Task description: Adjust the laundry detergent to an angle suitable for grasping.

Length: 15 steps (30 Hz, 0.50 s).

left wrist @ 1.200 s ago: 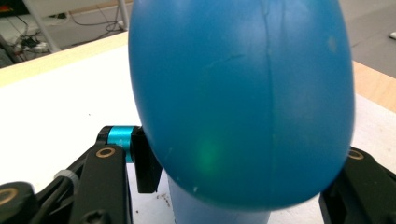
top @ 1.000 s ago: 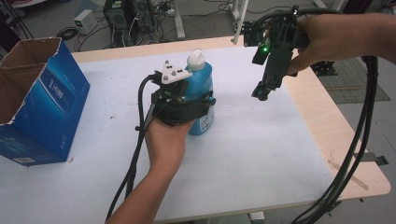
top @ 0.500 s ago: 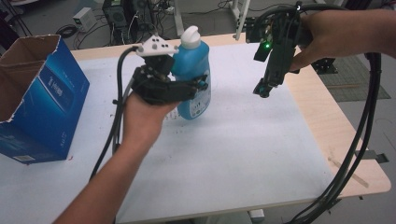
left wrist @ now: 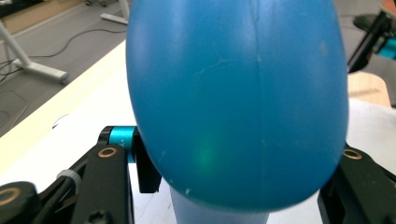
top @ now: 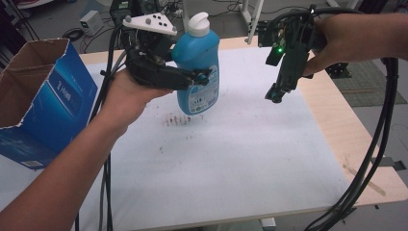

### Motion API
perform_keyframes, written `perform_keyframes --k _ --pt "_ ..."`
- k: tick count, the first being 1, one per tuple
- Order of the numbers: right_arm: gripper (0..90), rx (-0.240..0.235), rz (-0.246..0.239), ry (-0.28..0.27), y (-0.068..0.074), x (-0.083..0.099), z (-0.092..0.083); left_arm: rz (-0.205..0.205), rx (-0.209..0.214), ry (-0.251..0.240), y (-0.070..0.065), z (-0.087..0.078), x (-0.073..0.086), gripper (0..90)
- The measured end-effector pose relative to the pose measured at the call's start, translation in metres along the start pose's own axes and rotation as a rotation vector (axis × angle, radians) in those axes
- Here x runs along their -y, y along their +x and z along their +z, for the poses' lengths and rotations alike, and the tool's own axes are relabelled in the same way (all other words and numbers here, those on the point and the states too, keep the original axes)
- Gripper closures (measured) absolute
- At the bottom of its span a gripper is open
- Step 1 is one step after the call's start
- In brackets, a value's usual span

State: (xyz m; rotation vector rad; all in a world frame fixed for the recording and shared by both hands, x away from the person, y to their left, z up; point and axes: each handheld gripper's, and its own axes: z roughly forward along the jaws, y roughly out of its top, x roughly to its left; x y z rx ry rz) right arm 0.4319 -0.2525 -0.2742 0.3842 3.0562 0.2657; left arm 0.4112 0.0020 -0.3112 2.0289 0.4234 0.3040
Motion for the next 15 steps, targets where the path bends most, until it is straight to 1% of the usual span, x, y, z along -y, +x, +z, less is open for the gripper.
perform_keyframes --k 1,4,6,8,10,13,15 --pt "1.5 0.002 0.000 0.000 0.000 0.000 0.000 -0.001 0.014 0.001 0.001 0.000 0.000 43.7" --pt "1.5 0.000 0.001 0.001 0.001 0.000 0.000 0.012 0.074 0.001 0.006 -0.003 0.002 43.7" --pt "1.4 0.000 0.000 -0.001 0.001 0.000 0.000 0.010 0.109 0.009 0.009 -0.004 0.002 43.8" --pt "1.5 0.002 0.001 -0.001 0.001 0.001 0.000 0.020 0.134 0.017 0.012 -0.005 0.002 43.8" --pt "1.5 0.001 0.002 -0.001 0.002 0.000 0.001 0.039 0.156 0.020 0.014 -0.005 0.003 43.8" --pt "1.5 -0.002 0.002 0.003 0.002 0.000 0.001 0.086 0.204 0.023 0.016 -0.007 0.003 43.8" --pt "1.5 -0.001 0.001 0.002 0.002 -0.001 0.002 0.107 0.236 0.030 0.019 -0.007 0.002 43.8"
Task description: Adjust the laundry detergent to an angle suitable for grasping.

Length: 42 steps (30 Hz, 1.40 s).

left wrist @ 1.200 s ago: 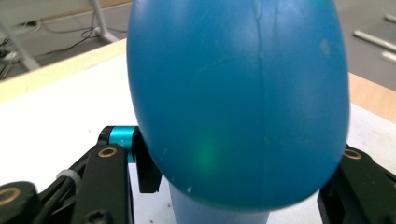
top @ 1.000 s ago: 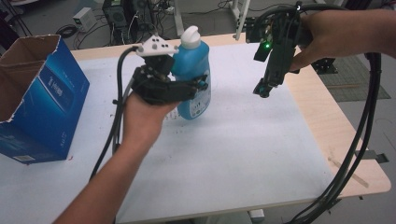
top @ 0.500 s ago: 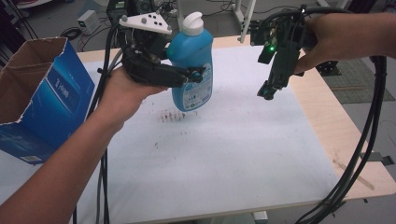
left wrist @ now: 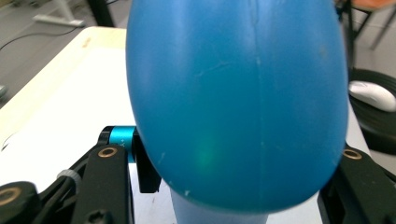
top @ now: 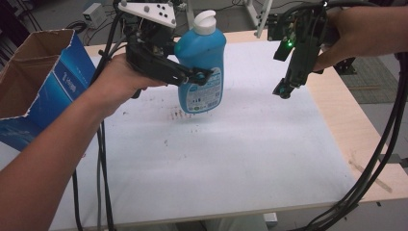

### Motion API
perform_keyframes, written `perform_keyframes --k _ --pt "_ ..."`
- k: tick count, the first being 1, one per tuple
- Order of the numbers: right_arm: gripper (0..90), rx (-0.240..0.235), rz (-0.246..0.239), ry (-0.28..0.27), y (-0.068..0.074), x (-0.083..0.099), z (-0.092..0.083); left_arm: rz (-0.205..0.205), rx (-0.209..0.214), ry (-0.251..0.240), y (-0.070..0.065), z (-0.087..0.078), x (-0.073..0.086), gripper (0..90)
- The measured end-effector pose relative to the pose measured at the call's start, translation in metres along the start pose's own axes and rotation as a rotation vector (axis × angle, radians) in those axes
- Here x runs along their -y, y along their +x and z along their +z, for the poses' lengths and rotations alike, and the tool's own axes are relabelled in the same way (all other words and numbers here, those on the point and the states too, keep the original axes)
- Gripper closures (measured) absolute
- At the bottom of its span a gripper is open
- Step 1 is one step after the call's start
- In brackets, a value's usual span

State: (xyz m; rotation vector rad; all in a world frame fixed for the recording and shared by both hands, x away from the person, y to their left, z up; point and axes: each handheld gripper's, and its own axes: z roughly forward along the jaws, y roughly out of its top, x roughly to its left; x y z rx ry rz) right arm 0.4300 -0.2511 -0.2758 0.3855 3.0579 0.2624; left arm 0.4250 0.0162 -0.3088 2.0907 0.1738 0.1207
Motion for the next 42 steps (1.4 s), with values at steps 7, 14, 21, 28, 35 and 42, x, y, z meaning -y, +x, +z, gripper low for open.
perform_keyframes --k 7,14,21,28,35,42 --pt "1.4 -0.002 0.003 0.002 0.000 -0.001 0.002 0.052 0.091 0.020 0.004 0.000 0.004 44.0" --pt "1.5 -0.007 0.006 0.013 -0.001 -0.001 0.006 0.108 0.158 0.022 0.008 0.002 0.011 44.0" --pt "1.5 -0.011 0.010 0.021 -0.001 -0.003 0.008 0.139 0.234 0.019 0.011 0.007 0.017 44.0" --pt "1.4 -0.016 0.013 0.028 -0.002 -0.004 0.011 0.177 0.280 0.047 0.014 0.013 0.024 44.2" --pt "1.5 -0.017 0.017 0.033 -0.003 -0.006 0.013 0.190 0.311 0.055 0.014 0.015 0.030 44.3" --pt "1.5 -0.021 0.024 0.038 -0.004 -0.006 0.016 0.204 0.352 0.062 0.011 0.025 0.037 44.3"
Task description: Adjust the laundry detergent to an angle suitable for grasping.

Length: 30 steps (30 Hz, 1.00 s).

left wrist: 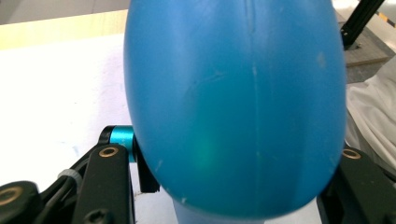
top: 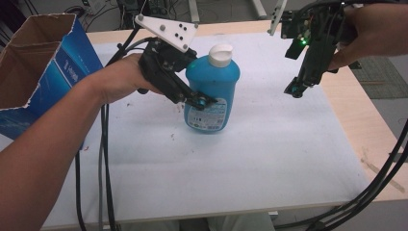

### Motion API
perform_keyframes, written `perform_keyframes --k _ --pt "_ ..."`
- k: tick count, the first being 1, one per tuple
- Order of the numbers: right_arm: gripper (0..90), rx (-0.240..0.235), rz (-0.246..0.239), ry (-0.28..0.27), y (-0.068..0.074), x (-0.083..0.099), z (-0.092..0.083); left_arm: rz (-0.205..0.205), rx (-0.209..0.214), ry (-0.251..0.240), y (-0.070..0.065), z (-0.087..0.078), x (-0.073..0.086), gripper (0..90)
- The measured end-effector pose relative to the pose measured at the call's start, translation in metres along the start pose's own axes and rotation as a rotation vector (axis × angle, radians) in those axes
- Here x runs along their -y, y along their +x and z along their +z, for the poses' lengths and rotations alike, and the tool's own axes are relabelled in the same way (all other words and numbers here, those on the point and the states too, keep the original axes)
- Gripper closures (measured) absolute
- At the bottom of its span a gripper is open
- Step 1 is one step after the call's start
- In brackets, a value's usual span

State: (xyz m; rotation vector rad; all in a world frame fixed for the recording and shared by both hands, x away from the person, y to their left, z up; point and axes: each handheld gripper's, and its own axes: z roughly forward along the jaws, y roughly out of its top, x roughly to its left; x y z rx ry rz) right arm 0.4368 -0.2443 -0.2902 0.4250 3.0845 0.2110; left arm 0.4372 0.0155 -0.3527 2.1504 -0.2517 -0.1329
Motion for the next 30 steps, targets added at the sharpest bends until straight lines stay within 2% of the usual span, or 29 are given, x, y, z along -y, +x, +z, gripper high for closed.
perform_keyframes --k 6,8,13,17,25,30 --pt "1.5 -0.001 0.001 0.000 0.000 0.000 0.001 0.002 0.020 0.013 -0.002 0.011 0.009 44.3" --pt "1.4 -0.002 0.004 -0.001 -0.001 0.000 0.001 0.003 0.023 -0.001 -0.003 0.012 0.011 44.3" --pt "1.5 -0.002 0.007 0.005 -0.001 0.001 0.002 0.007 0.028 0.001 -0.004 0.011 0.012 44.3" --pt "1.5 -0.004 0.004 0.003 -0.001 -0.001 0.003 0.034 0.032 0.003 -0.004 0.010 0.014 44.0" --pt "1.5 -0.003 0.000 0.002 0.000 -0.004 0.004 -0.014 0.002 -0.011 -0.007 0.007 0.019 43.3" --pt "1.5 0.003 -0.002 0.009 0.000 -0.005 0.005 -0.031 0.012 -0.001 -0.007 0.008 0.019 42.6"
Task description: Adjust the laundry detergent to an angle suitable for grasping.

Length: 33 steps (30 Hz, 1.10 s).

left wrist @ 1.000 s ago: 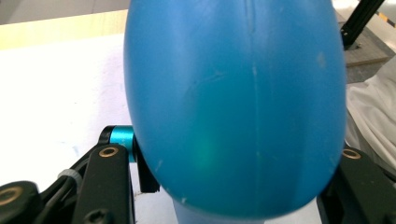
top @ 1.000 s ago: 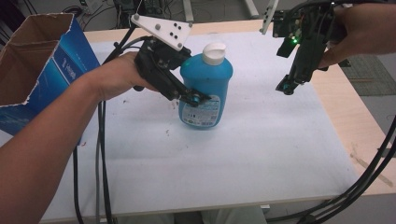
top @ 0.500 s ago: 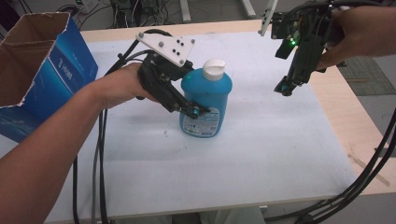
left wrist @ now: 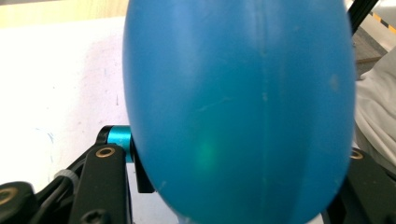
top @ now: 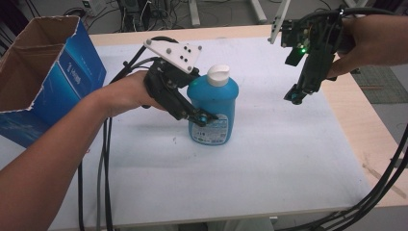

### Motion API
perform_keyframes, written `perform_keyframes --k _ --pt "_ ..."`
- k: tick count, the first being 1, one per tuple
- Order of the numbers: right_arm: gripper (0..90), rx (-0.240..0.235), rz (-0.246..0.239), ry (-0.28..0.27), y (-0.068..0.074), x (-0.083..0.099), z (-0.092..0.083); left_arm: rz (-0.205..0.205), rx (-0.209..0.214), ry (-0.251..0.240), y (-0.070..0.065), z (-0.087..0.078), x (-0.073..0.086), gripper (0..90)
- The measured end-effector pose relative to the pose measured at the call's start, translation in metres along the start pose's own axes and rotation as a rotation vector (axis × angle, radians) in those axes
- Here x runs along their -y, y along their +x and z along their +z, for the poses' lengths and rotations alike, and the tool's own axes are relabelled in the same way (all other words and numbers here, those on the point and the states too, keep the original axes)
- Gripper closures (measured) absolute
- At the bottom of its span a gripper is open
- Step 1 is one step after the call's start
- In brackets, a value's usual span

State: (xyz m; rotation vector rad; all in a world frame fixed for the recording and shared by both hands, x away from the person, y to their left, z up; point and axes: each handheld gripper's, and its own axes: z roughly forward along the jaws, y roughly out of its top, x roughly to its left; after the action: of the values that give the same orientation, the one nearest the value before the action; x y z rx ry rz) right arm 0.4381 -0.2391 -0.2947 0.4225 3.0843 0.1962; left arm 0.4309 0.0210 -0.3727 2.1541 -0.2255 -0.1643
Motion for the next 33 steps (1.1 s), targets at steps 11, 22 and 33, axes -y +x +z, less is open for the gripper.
perform_keyframes --k 11,22,33 --pt "1.5 0.007 0.006 0.003 0.0002 0.0009 -0.0003 -0.051 -0.003 0.008 -0.0004 0.0012 0.0003 34.2" --pt "1.4 0.018 0.009 0.003 0.0005 0.0025 -0.0013 -0.078 -0.021 0.006 -0.0020 0.0012 -0.0017 30.5" --pt "1.5 0.029 0.005 0.022 0.0003 0.0035 0.0006 -0.151 -0.076 0.001 -0.0045 -0.0001 -0.0040 16.9"
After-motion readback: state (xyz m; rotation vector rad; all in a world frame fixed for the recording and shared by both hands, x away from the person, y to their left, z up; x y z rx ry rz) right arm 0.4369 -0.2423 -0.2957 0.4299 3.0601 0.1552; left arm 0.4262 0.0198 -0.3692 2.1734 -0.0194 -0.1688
